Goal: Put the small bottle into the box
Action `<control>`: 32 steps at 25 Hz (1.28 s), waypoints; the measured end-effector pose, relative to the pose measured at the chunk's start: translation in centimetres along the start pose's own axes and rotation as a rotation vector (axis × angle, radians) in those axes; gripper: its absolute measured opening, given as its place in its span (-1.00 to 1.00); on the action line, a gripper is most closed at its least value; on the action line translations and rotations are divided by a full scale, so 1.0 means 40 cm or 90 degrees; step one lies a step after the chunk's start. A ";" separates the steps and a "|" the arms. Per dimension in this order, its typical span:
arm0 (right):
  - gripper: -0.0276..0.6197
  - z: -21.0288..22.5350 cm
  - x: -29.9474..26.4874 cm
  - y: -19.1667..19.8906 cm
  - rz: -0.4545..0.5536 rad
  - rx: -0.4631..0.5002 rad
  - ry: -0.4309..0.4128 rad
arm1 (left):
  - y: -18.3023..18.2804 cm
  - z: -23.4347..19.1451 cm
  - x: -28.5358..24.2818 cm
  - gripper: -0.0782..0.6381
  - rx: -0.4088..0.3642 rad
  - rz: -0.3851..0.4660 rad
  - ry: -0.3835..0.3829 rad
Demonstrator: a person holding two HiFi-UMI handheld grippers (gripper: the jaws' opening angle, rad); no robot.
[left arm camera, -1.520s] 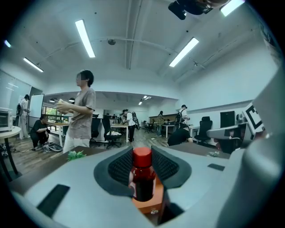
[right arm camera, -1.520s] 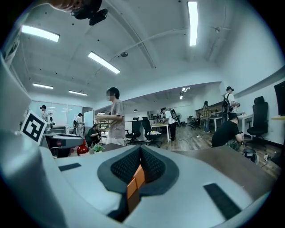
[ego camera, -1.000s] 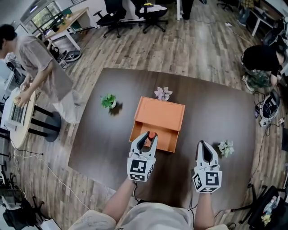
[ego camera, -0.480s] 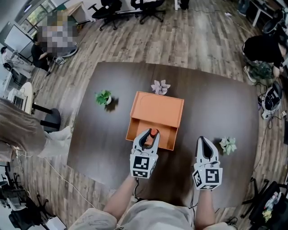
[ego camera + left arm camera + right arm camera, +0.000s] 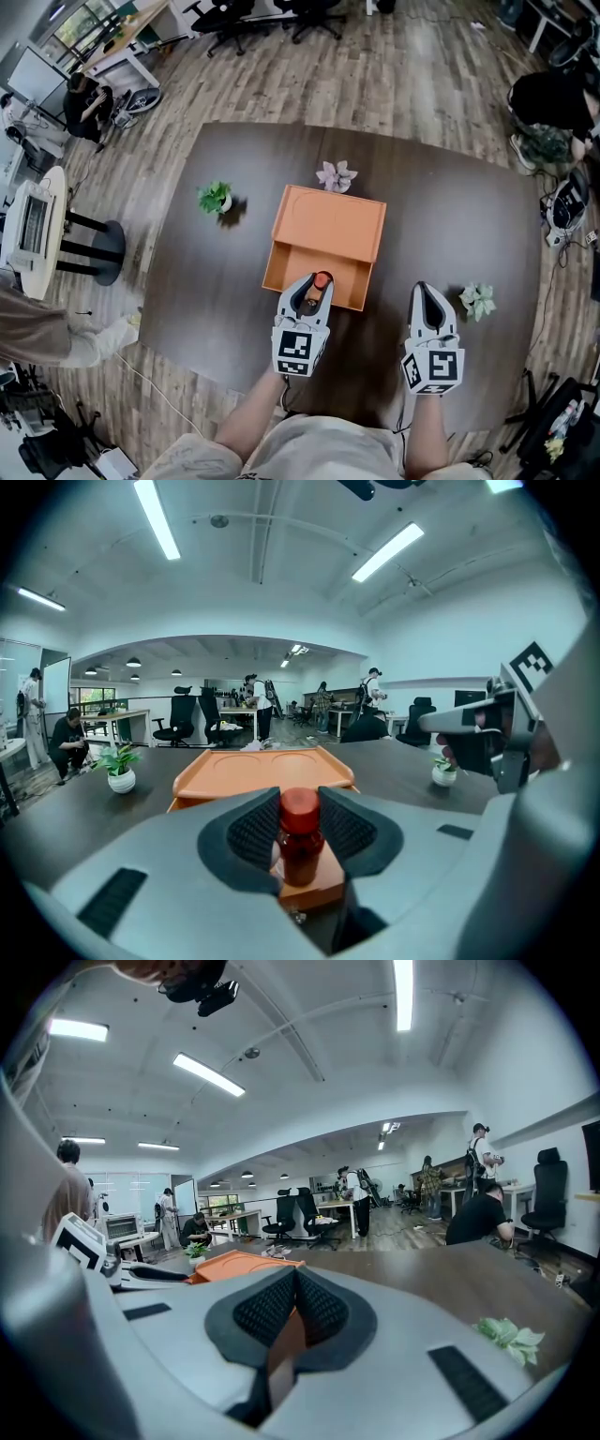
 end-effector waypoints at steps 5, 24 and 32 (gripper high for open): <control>-0.91 -0.007 -0.001 0.001 0.001 0.001 -0.004 | 0.015 0.006 0.007 -0.42 -0.002 0.025 -0.005; -0.91 -0.013 0.007 -0.019 0.008 0.011 -0.004 | -0.002 0.002 0.024 -0.18 -0.011 0.081 -0.009; -0.91 -0.047 0.030 -0.044 0.027 0.025 -0.021 | -0.029 -0.019 0.088 -0.19 -0.007 0.106 -0.040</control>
Point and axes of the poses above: the fingertips, and each gripper's own axes: x backward along the fingers, z to its right, y out of its underside, the point moved 9 cm from there along x, backward along the fingers, and after that the axes turned 8 degrees about -y, right-handed, at the moved point
